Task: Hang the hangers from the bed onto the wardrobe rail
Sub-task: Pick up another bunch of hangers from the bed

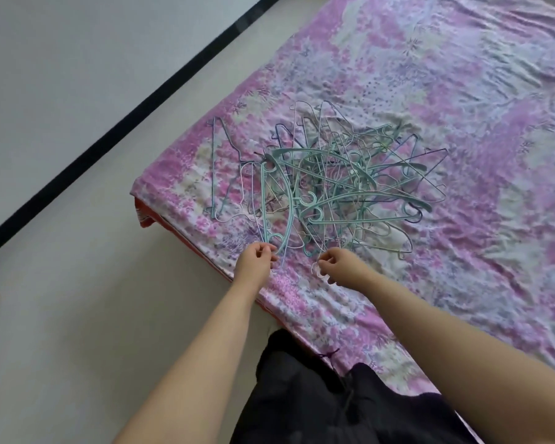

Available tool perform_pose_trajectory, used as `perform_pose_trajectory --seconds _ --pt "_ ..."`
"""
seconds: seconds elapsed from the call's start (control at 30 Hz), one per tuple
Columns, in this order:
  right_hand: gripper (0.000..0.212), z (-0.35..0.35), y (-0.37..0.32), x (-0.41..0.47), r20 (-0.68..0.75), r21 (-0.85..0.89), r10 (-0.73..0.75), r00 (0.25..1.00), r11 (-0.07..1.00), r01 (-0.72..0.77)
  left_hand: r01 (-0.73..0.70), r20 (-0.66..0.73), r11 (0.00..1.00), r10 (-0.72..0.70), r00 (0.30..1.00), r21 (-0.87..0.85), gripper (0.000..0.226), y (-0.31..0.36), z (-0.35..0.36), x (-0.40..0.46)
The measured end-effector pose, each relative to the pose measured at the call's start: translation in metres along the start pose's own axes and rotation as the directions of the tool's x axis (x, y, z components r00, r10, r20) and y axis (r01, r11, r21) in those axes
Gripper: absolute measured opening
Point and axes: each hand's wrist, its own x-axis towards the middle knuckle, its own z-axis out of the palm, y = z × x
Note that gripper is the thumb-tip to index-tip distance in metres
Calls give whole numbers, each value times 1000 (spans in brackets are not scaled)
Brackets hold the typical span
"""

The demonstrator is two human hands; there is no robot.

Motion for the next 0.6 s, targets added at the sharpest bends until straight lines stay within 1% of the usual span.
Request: perform_pose_trajectory --seconds 0.1,0.27,0.3,0.37,0.43,0.5,0.53,0.6 --pt "23 -12 -7 39 4 -86 29 1000 996 -29 -4 33 991 -1 999 136 20 1 -6 52" --pt "24 -24 -27 113 -32 -91 114 993 989 -116 29 113 976 -54 992 217 21 7 -16 148" --pt "22 -24 -33 128 -27 -82 137 990 987 -138 49 122 974 -78 989 222 21 7 -18 168" --pt "18 -21 -47 158 27 -8 191 981 982 -191 86 116 970 -115 987 226 21 7 -25 207" --pt "21 -14 -63 190 103 52 217 971 973 -223 98 94 959 -127 987 264 25 5 -31 247" --pt "29 -5 -79 223 128 80 199 972 975 -210 106 57 943 -130 990 315 33 3 -37 284" --pt "35 -1 -85 238 119 99 192 974 974 -204 113 50 934 -138 989 338 41 0 -40 302" --pt "53 1 -90 269 69 131 208 976 968 -216 147 50 910 -181 982 388 62 -9 -44 338"
